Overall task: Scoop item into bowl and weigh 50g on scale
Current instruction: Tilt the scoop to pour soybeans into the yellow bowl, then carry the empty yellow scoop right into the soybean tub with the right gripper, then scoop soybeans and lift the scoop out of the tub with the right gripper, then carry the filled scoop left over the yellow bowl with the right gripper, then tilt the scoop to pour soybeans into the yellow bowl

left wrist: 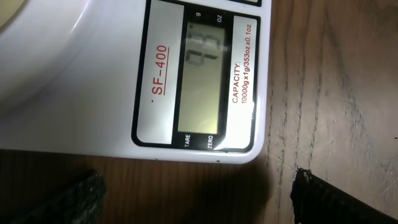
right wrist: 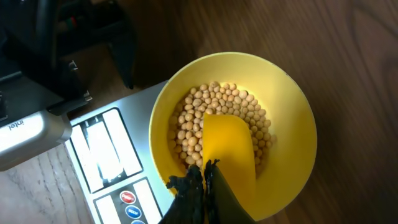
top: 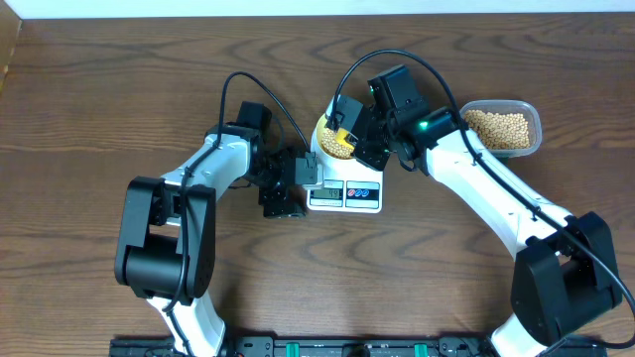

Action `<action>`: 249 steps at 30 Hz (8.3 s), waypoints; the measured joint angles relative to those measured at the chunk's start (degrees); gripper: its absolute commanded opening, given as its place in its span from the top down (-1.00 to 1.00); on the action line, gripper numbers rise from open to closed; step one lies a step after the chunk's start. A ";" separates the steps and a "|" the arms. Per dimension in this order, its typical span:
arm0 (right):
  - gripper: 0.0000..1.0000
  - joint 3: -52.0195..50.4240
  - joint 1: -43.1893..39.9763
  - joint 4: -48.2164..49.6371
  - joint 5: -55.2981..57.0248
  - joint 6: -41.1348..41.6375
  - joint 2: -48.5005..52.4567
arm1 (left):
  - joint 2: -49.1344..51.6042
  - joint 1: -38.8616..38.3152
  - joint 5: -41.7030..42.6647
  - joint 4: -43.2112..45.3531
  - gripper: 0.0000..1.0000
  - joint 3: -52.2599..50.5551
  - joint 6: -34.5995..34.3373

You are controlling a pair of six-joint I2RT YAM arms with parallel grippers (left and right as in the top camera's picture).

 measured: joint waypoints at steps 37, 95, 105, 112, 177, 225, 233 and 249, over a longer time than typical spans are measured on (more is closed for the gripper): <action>0.98 0.85 -10.32 8.48 -5.92 14.82 -12.48 | 0.00 0.00 0.00 0.00 -0.95 0.00 0.00; 0.98 2.25 -40.46 -2.95 -4.76 22.56 6.58 | 0.00 0.00 0.00 0.00 -0.95 0.00 0.00; 0.98 1.81 -45.40 -2.99 -7.32 26.77 1.66 | 0.00 0.00 0.00 0.00 -0.95 0.00 0.00; 0.98 1.81 -50.47 -3.87 -12.13 30.77 0.74 | 0.00 0.00 0.00 0.00 -0.95 0.00 0.00; 0.98 1.79 -29.05 9.29 -44.22 43.60 0.74 | 0.00 0.00 0.00 0.00 -0.95 0.00 0.00; 0.98 1.79 -7.76 9.99 -15.19 10.64 0.74 | 0.00 0.00 0.00 0.00 -0.95 0.00 0.00; 0.98 1.79 -7.76 9.88 -15.02 7.08 0.74 | 0.00 0.00 0.00 0.00 -0.95 0.00 0.00; 0.98 1.79 -7.76 9.86 -15.02 6.21 0.74 | 0.00 0.00 0.00 0.00 -0.95 0.00 0.00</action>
